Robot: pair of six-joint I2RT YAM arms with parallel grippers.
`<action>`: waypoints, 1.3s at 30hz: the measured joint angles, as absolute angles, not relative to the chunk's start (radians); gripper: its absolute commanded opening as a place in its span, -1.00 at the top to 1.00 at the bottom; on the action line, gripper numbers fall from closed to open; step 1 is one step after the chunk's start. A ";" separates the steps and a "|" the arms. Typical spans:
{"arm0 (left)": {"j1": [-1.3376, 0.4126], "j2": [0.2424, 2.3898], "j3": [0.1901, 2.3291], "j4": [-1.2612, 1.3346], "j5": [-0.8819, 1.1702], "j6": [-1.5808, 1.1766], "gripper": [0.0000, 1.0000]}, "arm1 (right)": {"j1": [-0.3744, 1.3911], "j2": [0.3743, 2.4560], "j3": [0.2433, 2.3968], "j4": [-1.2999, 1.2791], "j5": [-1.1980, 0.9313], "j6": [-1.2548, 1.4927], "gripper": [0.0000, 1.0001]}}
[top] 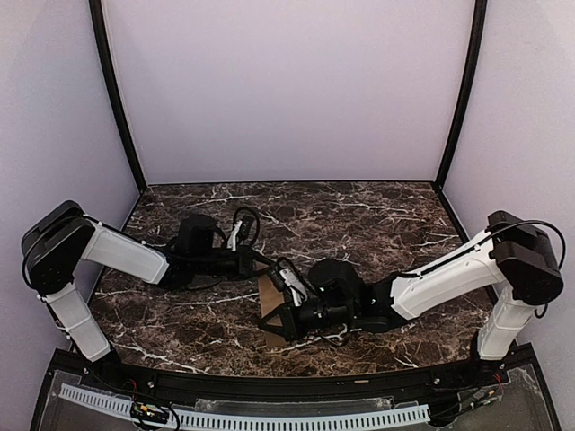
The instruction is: Fold the paper box
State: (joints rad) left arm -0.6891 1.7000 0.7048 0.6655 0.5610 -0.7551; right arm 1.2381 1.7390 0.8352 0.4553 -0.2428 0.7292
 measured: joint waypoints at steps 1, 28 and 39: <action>-0.689 1.700 0.705 0.665 0.561 -0.756 0.99 | 1.238 1.735 0.834 0.453 -0.242 0.730 1.00; -0.689 1.426 0.889 0.154 0.457 -0.628 0.91 | 1.178 1.557 0.993 0.118 -0.065 0.506 1.00; -0.690 1.199 0.925 -0.194 0.181 -0.481 0.99 | 1.106 1.721 1.206 0.104 0.037 0.327 1.00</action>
